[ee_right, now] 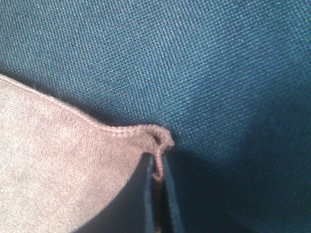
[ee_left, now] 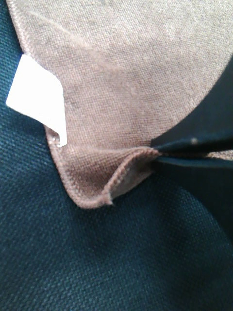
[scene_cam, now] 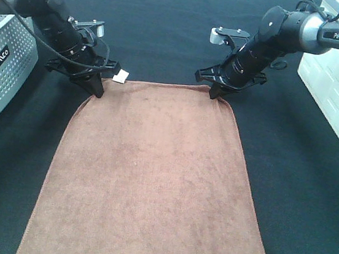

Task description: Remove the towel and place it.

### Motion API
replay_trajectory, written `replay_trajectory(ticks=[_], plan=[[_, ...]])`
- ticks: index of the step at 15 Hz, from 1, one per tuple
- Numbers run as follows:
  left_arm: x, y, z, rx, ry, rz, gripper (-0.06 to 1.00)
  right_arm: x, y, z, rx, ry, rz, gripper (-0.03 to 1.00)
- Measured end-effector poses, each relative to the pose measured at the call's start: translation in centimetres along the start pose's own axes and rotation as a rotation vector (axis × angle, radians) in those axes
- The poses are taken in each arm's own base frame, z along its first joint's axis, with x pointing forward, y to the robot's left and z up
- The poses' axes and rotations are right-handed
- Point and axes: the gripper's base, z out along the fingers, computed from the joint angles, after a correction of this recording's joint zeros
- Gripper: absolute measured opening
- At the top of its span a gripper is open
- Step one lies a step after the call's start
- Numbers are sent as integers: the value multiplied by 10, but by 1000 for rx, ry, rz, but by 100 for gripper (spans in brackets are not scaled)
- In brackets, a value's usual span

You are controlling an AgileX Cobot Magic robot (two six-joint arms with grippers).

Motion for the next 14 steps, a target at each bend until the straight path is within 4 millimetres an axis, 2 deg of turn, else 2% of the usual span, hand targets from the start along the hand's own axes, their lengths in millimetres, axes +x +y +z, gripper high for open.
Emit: replay_trajectory(ticks=[5, 11, 14], plan=[[-14, 1, -7, -45, -50, 53, 0, -5, 0, -5, 30, -59, -18, 0], [-45, -5, -35, -72, -225, 99, 0, -31, -3, -24, 89, -275, -32, 0], [-54, -5, -40, -86, -319, 103, 0, -45, -4, -34, 123, -379, -52, 0]])
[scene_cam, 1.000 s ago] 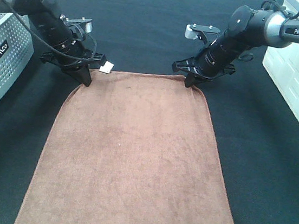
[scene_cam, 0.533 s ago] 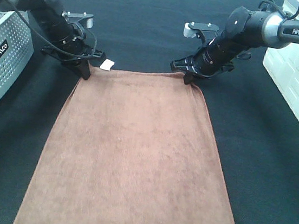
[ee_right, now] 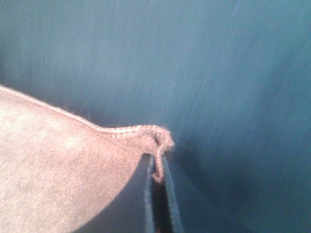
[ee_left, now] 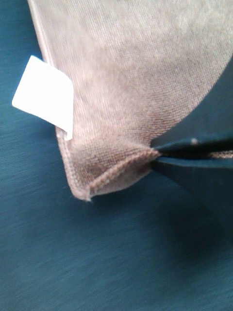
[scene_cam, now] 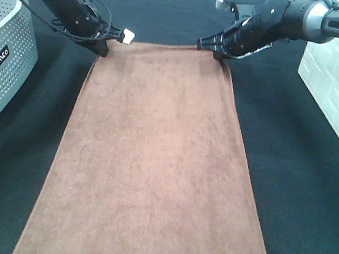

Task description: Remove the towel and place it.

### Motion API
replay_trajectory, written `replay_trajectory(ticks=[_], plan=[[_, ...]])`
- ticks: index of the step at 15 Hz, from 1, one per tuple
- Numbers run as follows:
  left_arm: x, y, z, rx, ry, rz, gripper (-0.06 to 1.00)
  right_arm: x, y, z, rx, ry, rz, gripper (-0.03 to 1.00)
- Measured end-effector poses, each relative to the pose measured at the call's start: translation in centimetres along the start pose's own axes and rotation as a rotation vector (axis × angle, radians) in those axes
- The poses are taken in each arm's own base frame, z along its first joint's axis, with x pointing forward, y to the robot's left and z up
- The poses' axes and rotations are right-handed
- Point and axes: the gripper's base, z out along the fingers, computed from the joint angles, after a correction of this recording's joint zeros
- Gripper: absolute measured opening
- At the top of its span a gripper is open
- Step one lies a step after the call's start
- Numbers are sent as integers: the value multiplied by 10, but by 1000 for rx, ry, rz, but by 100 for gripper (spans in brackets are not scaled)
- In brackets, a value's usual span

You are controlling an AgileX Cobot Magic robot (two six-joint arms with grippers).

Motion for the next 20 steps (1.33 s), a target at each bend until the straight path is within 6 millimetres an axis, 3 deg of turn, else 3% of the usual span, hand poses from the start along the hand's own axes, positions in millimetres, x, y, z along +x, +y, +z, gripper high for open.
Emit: replay_trajectory(ticks=[8, 20], plan=[[-13, 4, 4, -32, -175, 48, 0, -15, -5, -1, 49, -164, -2, 0], [0, 14, 44, -72, -262, 53, 0, 5, -14, 44, 54, -163, 29, 0]])
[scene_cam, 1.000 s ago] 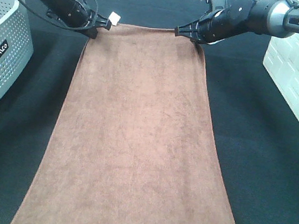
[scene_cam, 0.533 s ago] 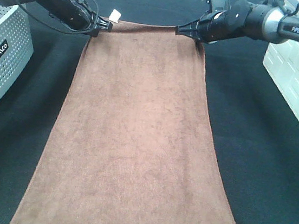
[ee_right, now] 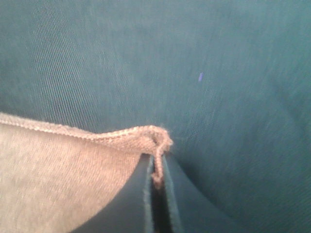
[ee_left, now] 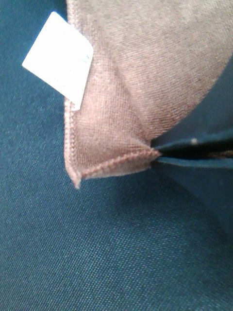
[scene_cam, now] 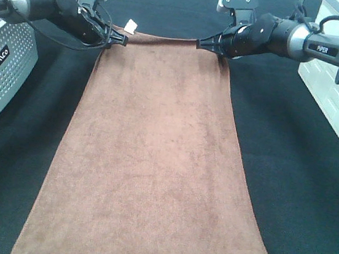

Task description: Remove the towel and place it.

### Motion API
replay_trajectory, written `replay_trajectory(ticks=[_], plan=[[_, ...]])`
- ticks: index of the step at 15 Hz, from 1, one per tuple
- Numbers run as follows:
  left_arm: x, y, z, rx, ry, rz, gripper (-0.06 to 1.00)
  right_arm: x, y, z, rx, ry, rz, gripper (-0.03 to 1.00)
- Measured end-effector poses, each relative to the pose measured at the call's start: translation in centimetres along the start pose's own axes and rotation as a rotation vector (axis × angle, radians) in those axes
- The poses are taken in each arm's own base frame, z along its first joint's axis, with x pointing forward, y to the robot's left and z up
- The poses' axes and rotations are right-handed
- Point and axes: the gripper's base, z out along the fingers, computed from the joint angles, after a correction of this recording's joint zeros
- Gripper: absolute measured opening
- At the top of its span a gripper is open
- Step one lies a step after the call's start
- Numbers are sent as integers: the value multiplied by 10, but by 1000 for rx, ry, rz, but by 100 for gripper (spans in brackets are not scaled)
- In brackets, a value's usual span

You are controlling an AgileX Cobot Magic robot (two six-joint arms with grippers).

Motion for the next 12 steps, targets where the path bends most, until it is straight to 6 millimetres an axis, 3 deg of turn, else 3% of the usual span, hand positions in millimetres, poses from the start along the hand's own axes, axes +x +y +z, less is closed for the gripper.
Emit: replay_trajectory(ticks=[3, 6, 12], plan=[[5, -5, 8, -2, -26, 38, 0, 9, -1, 7, 3, 0, 15, 3], [7, -9, 14, -11, -67, 47, 0, 16, -9, 14, 24, -24, 34, 22], [23, -7, 28, -26, -74, 46, 1, 20, -17, 18, 46, -54, 59, 50]])
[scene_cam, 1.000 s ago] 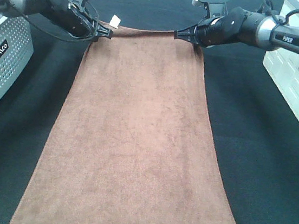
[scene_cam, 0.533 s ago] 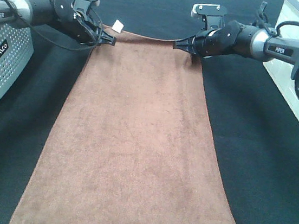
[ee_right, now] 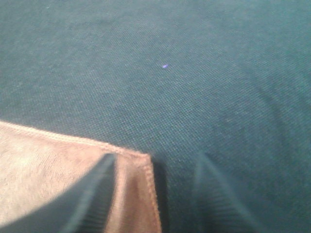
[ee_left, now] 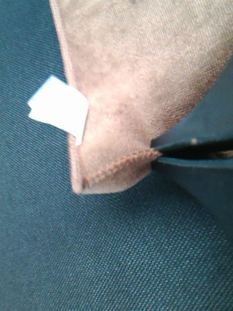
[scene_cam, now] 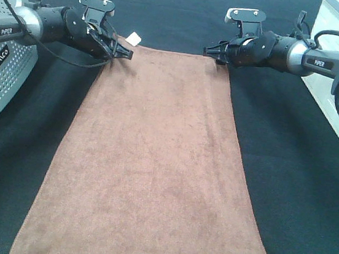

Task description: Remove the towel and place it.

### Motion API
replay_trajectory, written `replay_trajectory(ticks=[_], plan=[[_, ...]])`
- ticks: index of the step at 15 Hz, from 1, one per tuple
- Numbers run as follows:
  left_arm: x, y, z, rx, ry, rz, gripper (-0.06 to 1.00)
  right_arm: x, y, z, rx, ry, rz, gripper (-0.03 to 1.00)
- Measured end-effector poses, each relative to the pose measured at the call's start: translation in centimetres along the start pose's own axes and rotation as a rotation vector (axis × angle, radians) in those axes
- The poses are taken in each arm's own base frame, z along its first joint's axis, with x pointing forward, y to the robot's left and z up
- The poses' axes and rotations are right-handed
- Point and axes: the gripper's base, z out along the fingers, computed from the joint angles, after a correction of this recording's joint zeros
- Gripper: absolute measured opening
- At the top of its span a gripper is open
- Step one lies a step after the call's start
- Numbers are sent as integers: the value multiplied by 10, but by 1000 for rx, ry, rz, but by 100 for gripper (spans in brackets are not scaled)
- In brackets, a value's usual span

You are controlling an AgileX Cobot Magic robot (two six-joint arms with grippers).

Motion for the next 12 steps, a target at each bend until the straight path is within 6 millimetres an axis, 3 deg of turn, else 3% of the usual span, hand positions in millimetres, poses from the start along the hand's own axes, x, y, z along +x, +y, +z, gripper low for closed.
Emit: replay_trajectory(ticks=[2, 6, 7, 9, 12], plan=[[3, 0, 2, -3, 5, 10, 2, -1, 0, 0, 3, -13, 14, 57], [3, 1, 2, -6, 3, 17, 8, 3, -1, 2, 5, -8, 23, 58], [2, 1, 2, -9, -7, 20, 13, 7, -1, 5, 5, 0, 27, 58], [-1, 2, 2, -19, -34, 24, 36, 13, -1, 8, 9, -2, 30, 58], [-2, 2, 2, -22, -44, 24, 49, 22, -9, 14, 27, -10, 41, 58]])
